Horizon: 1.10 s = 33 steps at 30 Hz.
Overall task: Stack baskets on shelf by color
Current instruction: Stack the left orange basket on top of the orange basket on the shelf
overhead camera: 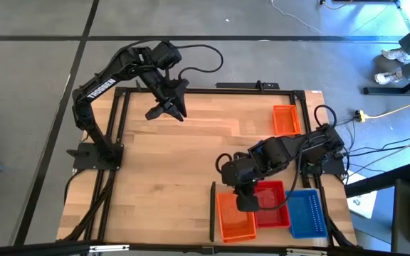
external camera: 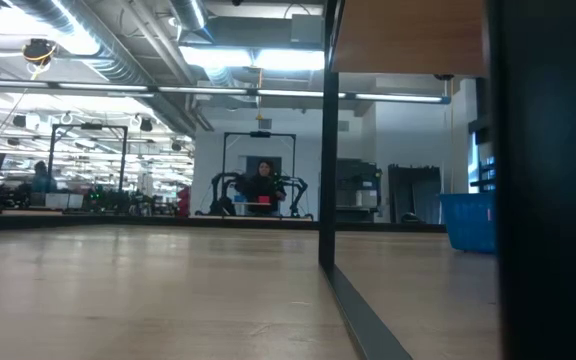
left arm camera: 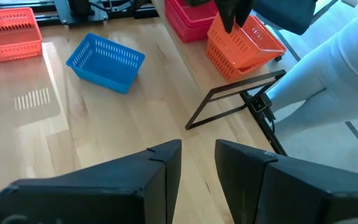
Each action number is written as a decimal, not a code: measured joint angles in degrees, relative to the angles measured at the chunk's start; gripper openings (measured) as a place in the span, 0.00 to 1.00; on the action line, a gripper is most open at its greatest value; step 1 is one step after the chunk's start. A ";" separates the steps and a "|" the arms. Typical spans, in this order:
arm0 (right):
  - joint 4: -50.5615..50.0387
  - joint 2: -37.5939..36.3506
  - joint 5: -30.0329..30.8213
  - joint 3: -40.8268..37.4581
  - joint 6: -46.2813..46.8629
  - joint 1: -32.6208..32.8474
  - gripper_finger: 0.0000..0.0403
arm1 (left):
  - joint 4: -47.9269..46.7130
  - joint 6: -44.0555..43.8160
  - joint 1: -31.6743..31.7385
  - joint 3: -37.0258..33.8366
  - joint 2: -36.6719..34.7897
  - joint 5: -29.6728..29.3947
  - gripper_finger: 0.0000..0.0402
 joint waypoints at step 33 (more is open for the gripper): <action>0.99 0.04 0.47 -0.88 -3.27 -0.02 0.01 | 0.02 0.00 0.00 0.00 0.00 0.00 0.22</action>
